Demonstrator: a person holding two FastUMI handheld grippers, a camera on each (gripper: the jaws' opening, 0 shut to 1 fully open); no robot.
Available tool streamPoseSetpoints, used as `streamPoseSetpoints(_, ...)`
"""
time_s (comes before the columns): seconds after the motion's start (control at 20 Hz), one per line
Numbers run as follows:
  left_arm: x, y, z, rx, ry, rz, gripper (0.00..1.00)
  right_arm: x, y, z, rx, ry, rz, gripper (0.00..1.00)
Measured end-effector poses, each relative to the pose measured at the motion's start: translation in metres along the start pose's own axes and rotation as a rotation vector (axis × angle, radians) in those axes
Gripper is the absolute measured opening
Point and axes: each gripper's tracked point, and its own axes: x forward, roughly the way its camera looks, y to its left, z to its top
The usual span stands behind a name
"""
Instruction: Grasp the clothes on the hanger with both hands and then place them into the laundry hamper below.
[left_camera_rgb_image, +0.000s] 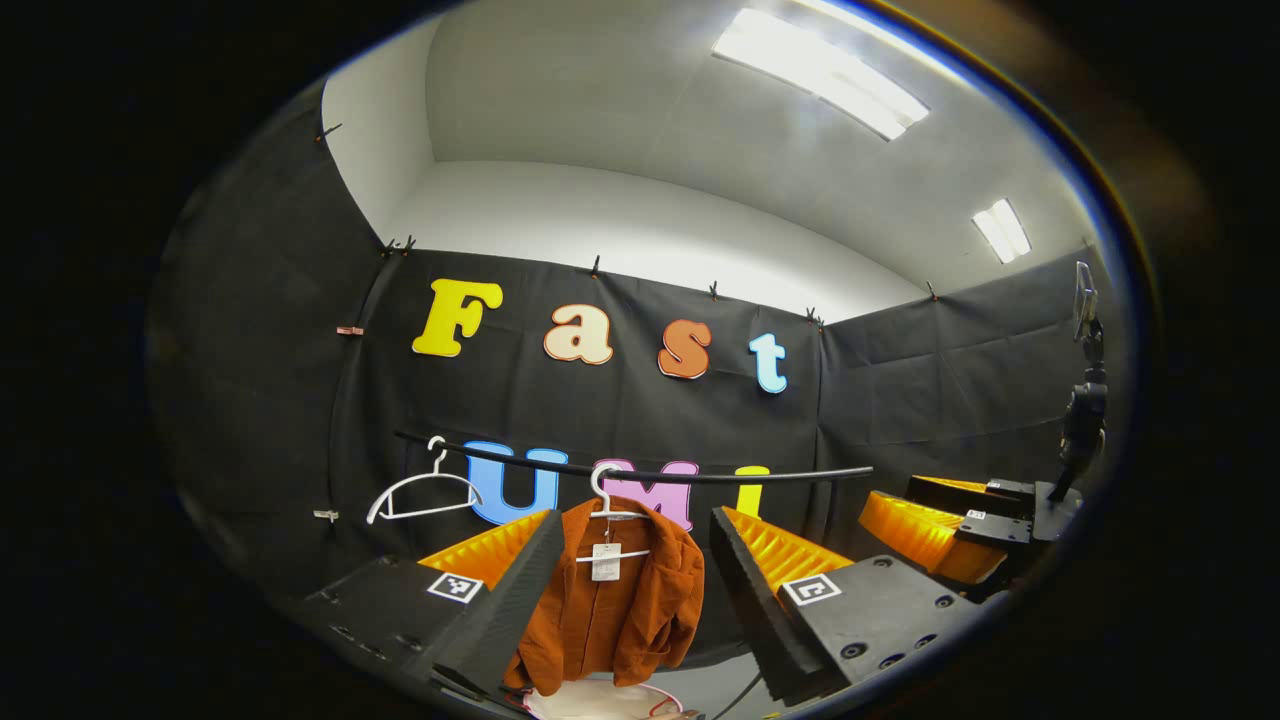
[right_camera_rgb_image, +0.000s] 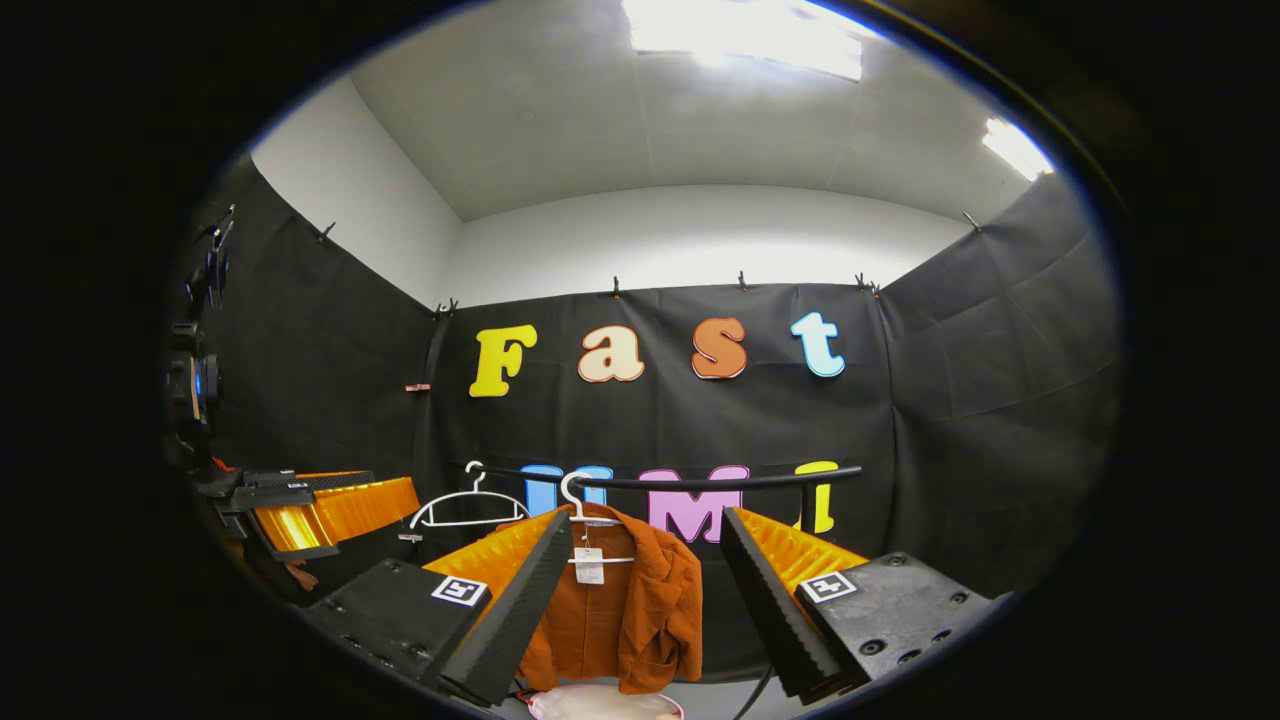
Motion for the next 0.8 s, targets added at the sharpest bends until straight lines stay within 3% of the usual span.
streamPoseSetpoints(0.5, -0.003, 0.028, -0.006, -0.009, 0.013, -0.041, 0.93, 0.004, 0.027, -0.01, -0.012, 0.01, -0.025, 0.97)
streamPoseSetpoints(0.8, 0.012, 0.05, -0.032, -0.001, 0.044, -0.048, 0.93, 0.016, 0.031, -0.038, -0.017, 0.048, -0.058, 0.95)
